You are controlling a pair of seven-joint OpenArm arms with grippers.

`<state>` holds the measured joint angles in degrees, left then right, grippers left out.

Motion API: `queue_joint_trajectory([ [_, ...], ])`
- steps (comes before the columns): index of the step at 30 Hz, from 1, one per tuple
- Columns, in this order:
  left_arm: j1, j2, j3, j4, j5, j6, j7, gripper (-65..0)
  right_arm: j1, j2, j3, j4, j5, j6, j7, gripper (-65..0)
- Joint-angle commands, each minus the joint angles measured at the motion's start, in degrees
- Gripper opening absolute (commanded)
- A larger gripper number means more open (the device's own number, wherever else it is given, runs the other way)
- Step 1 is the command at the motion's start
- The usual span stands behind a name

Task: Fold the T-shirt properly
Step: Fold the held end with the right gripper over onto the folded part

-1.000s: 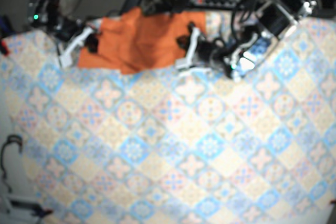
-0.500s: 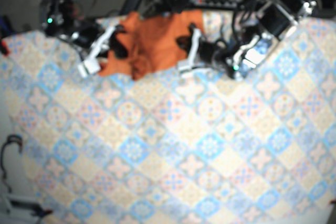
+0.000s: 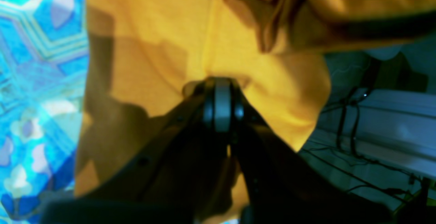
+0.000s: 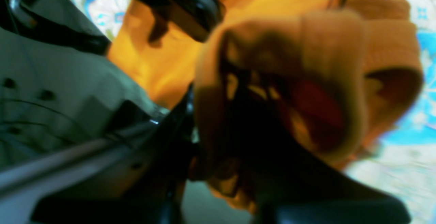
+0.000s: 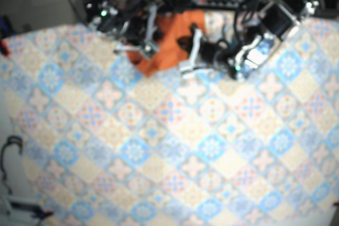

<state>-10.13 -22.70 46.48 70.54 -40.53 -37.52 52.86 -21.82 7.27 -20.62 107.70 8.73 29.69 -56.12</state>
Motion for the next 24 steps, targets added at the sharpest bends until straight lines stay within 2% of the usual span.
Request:
queue_joint_trajectory([
  [1, 0.59, 0.15, 0.77, -1.31, 7.61, 3.98, 3.1, -65.0, 1.12, 0.34, -0.96, 1.09, 0.89, 0.42, 1.3, -65.0],
  [5, 0.59, 0.15, 0.77, -1.31, 7.61, 3.98, 3.1, -65.0, 3.32, 0.51, -3.33, 1.09, 0.45, 0.33, 1.3, -65.0],
  [7, 0.59, 0.15, 0.77, -1.31, 7.61, 3.98, 3.1, -65.0, 4.2, 0.51, -4.48, 1.09, -1.65, 0.33, 1.3, -65.0],
  [16, 0.59, 0.06, 0.77, -1.31, 7.61, 3.98, 3.1, -65.0, 9.21, -0.28, -21.18, 0.48, -24.34, 0.33, 1.22, -65.0],
  [18, 0.59, 0.06, 0.77, -1.31, 7.7, 3.98, 3.1, -65.0, 9.91, -1.51, -24.17, 0.48, -26.97, 0.33, 1.22, -65.0],
  [24, 0.59, 0.24, 0.77, -2.81, 10.51, 3.98, 2.83, -65.0, 10.7, -1.95, -25.31, 0.39, -29.96, 0.33, 1.22, -65.0],
])
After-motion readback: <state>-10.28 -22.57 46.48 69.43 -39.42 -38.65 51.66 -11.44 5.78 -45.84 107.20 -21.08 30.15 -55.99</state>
